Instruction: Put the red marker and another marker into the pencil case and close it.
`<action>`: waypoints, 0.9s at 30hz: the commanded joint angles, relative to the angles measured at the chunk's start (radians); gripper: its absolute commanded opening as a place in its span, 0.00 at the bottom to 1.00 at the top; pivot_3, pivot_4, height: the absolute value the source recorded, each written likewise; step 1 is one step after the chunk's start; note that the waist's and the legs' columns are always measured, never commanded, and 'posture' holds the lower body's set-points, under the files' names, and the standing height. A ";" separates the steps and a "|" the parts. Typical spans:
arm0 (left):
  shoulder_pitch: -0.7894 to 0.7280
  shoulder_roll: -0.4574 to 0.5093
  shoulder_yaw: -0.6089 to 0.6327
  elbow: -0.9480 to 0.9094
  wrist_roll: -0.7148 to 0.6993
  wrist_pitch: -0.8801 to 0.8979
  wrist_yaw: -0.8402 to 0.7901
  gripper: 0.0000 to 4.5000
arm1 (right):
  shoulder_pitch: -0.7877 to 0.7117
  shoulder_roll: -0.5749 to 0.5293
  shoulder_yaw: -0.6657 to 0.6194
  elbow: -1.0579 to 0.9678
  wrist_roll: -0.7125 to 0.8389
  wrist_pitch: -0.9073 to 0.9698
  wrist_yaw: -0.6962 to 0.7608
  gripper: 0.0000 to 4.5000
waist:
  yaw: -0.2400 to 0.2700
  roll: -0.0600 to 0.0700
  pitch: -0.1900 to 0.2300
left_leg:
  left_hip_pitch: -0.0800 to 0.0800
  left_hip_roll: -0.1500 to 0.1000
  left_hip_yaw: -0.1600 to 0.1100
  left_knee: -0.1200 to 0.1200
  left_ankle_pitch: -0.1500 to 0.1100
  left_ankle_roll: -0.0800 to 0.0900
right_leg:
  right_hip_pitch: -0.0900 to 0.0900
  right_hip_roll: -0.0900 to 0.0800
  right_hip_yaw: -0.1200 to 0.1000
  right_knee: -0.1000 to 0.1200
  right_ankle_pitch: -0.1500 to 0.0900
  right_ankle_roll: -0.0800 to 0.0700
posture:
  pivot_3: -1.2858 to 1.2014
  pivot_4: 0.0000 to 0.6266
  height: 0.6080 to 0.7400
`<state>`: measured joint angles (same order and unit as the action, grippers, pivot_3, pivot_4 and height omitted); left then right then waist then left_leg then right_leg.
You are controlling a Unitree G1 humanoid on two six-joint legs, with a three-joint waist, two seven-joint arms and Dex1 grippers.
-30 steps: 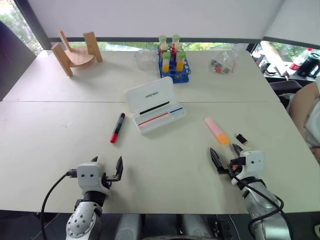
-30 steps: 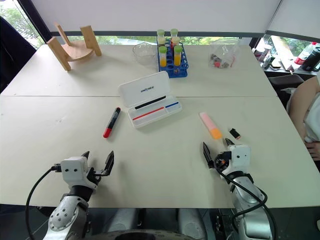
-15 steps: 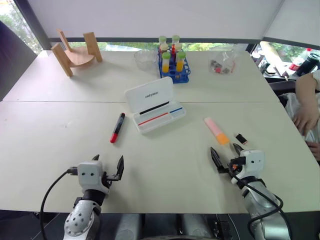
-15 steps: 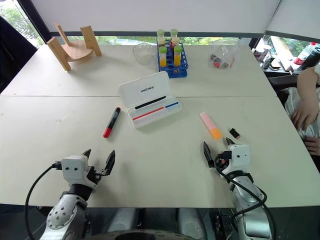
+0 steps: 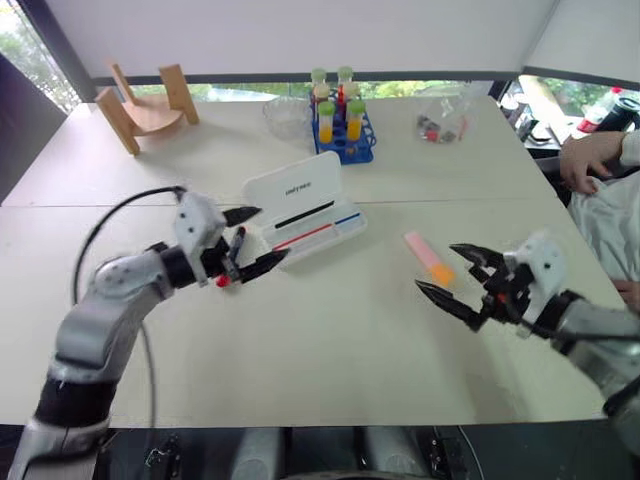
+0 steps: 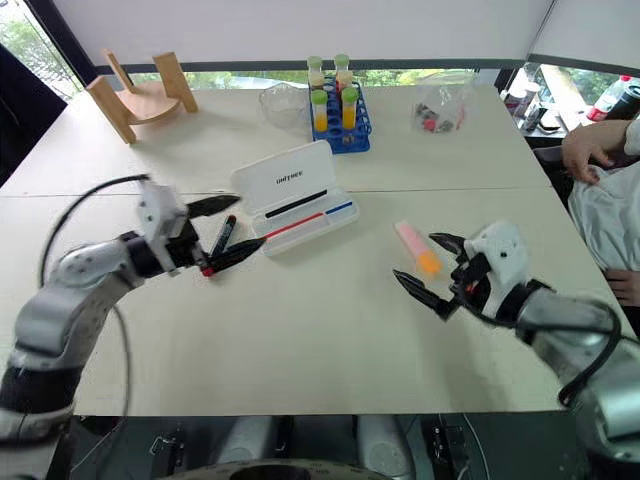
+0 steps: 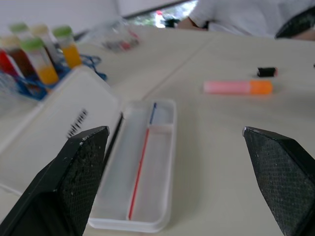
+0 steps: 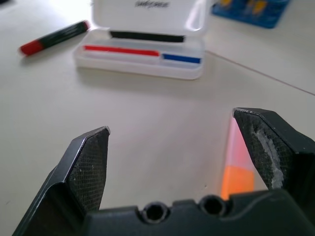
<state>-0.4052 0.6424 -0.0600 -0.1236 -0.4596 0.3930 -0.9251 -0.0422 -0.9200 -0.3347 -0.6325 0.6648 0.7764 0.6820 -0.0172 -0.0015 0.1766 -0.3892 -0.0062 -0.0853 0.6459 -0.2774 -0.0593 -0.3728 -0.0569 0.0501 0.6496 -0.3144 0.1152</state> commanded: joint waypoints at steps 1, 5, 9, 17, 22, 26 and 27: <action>-0.099 -0.025 -0.085 0.187 0.091 -0.093 -0.107 1.00 | -0.055 -0.088 -0.028 -0.005 0.093 0.061 0.097 0.99 | 0.003 -0.002 0.001 | -0.001 0.000 0.000 0.000 0.000 0.001 | 0.000 0.000 0.000 0.000 0.000 0.000 | 0.52 0.24 1.00; -0.200 -0.097 -0.135 0.388 0.160 -0.193 -0.160 1.00 | -0.105 -0.133 -0.018 -0.005 0.122 0.087 0.126 0.99 | 0.005 -0.002 0.001 | -0.005 0.001 0.000 0.000 -0.003 0.006 | -0.004 0.001 0.000 -0.002 -0.001 0.000 | 0.52 0.24 1.00; -0.253 -0.161 -0.158 0.518 0.212 -0.259 -0.194 1.00 | -0.124 -0.135 -0.012 -0.004 0.116 0.086 0.125 0.99 | 0.006 -0.003 0.002 | -0.012 0.000 0.000 0.004 -0.003 0.005 | -0.009 -0.001 0.000 0.000 0.000 0.001 | 0.52 0.24 1.00; -0.274 -0.233 -0.179 0.604 0.297 -0.299 -0.185 1.00 | -0.138 -0.129 -0.004 0.004 0.093 0.072 0.119 0.99 | 0.005 -0.003 0.002 | -0.018 0.000 0.001 0.005 -0.002 0.004 | -0.017 -0.001 0.000 0.004 0.000 0.002 | 0.52 0.24 1.00; -0.287 -0.267 -0.190 0.638 0.356 -0.285 -0.121 0.60 | -0.163 -0.122 0.006 0.008 0.085 0.067 0.110 1.00 | 0.006 -0.003 0.002 | -0.017 0.000 0.001 0.008 -0.002 0.004 | -0.017 -0.001 0.000 0.006 0.000 0.002 | 0.52 0.24 1.00; -0.263 -0.250 -0.195 0.594 0.352 -0.263 -0.166 0.16 | -0.165 -0.128 -0.008 0.015 0.100 0.079 0.125 1.00 | 0.006 -0.003 0.002 | -0.017 0.000 0.000 0.008 -0.002 0.004 | -0.017 -0.001 0.000 0.007 0.000 0.002 | 0.52 0.24 1.00; -0.255 -0.241 -0.196 0.579 0.348 -0.261 -0.183 0.04 | -0.162 -0.133 -0.015 0.015 0.112 0.087 0.135 1.00 | 0.006 -0.003 0.002 | -0.017 0.000 0.000 0.008 -0.002 0.004 | -0.017 -0.001 0.000 0.007 0.000 0.002 | 0.52 0.24 1.00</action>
<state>-0.6775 0.3942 -0.2391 0.4884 -0.1159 0.1232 -1.0714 -0.1941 -1.0408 -0.3192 -0.6063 0.7554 0.8669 0.8027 -0.0112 -0.0045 0.1782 -0.4065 -0.0065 -0.0850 0.6543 -0.2793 -0.0555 -0.3895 -0.0581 0.0499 0.6568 -0.3140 0.1170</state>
